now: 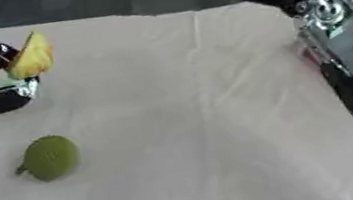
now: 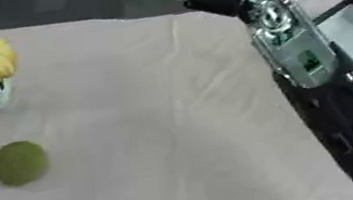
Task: Pick up the objects with one hand, pass them to the other hand, and then place them into the box on the other side of the table.
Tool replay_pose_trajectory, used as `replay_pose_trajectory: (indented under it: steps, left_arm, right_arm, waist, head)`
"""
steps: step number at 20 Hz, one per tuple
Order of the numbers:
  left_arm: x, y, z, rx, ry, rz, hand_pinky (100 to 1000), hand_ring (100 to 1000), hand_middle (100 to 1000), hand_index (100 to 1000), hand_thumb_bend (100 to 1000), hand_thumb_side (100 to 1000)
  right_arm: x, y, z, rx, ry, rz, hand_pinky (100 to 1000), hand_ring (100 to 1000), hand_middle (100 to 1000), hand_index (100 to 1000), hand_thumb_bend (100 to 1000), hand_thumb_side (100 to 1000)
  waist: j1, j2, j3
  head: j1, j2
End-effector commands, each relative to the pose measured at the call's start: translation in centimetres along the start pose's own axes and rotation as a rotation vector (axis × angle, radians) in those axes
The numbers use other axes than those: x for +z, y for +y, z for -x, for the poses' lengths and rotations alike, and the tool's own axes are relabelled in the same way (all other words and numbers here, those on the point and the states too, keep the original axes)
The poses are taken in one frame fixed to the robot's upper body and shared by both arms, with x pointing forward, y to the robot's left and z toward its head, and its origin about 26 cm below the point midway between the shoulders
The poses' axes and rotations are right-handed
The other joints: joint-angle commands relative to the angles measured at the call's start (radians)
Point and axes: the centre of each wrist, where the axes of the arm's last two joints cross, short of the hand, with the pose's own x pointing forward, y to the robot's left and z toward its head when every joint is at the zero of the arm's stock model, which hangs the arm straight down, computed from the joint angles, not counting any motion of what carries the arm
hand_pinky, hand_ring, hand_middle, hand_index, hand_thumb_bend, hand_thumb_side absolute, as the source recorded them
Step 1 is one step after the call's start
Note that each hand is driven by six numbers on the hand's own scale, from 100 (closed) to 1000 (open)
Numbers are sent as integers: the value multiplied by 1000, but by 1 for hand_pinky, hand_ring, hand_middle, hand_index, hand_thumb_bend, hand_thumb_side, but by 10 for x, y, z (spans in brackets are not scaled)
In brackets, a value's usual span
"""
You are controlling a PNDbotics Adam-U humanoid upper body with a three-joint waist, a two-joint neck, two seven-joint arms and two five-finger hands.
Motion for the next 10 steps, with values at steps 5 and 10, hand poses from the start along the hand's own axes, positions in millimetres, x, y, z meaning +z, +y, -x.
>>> replay_pose_trajectory:
  steps: [5, 10]
  left_arm:
    - [-5, -8, -25, 11, -90, -84, 749, 533, 518, 502, 100, 100]
    - [-7, -21, -35, 19, -142, -120, 730, 529, 515, 502, 100, 100]
  right_arm:
    - [-23, 37, -9, 43, -33, -122, 987, 950, 907, 924, 100, 391]
    - [-32, 59, -8, 68, -26, -187, 986, 950, 907, 924, 100, 394]
  waist:
    - [4, -22, 3]
    - [4, -24, 4]
  head:
    - [-34, 3]
    - [-44, 6]
